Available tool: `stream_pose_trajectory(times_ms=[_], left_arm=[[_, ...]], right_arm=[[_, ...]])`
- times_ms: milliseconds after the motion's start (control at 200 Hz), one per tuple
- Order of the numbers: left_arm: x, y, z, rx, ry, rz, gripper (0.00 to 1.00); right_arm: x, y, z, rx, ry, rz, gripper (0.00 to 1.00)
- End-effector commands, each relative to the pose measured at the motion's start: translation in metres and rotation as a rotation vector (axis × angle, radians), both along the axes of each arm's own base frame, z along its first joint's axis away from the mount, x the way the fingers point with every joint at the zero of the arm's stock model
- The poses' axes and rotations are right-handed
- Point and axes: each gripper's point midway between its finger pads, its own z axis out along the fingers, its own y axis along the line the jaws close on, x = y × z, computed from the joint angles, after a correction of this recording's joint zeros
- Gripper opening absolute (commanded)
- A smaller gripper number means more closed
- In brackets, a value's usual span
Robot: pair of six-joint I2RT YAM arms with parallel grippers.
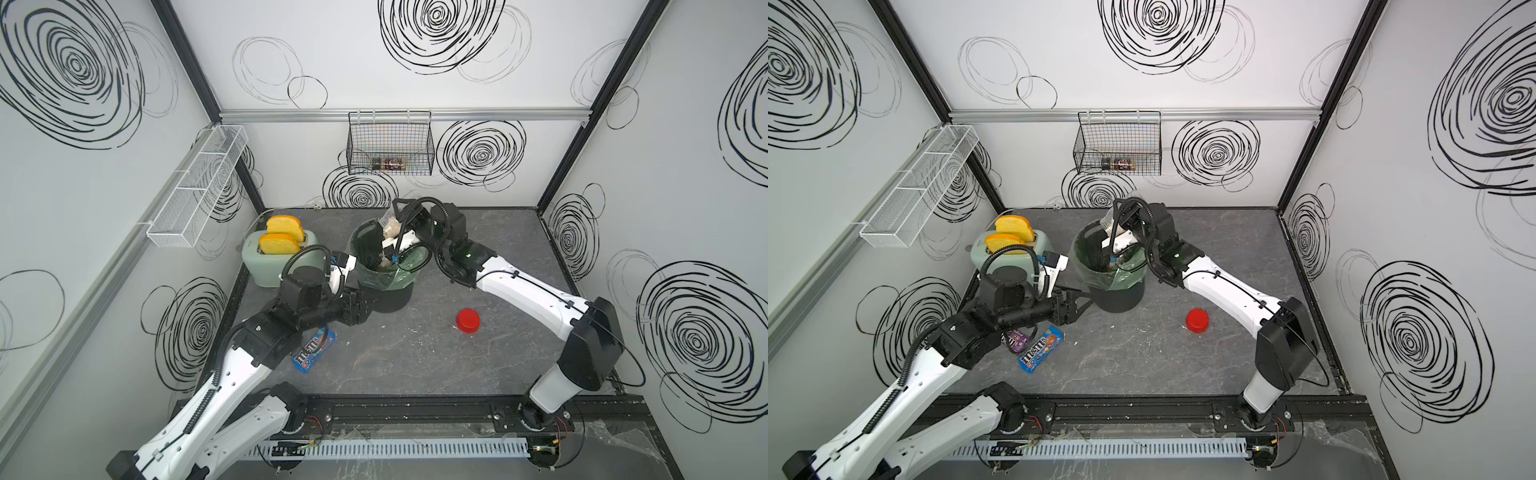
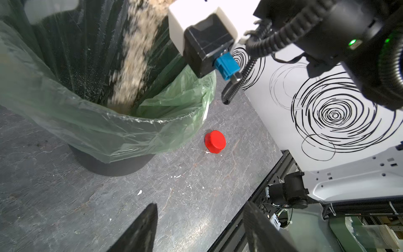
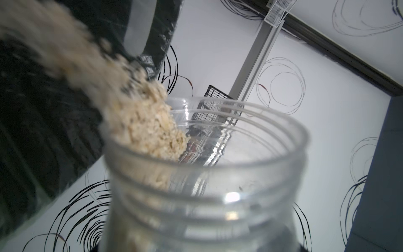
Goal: Empty expired oatmeal from jars
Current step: Pour the expired oatmeal into the trash bin.
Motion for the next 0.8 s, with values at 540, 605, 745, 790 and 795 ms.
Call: stream_pose_trajectory(times_ms=[540, 605, 745, 790, 795], left_arm=[[0.006, 0.001, 0.016, -0.01, -0.054, 0.004, 0.68], [0.006, 0.002, 0.017, -0.026, -0.068, 0.01, 0.68], [0.007, -0.002, 0.014, -0.017, -0.039, -0.011, 0.68], [0.007, 0.0, 0.015, -0.01, -0.041, -0.002, 0.68], [0.007, 0.0, 0.015, -0.01, -0.043, 0.0, 0.68]], right_arm=[[0.005, -0.022, 0.039, 0.093, -0.056, -0.044, 0.48], [-0.01, 0.0, 0.018, 0.024, -0.013, 0.017, 0.48], [0.004, -0.016, 0.025, 0.085, -0.035, -0.055, 0.48], [0.011, -0.031, 0.036, 0.104, -0.056, -0.079, 0.48], [0.011, -0.032, 0.037, 0.106, -0.057, -0.078, 0.48]])
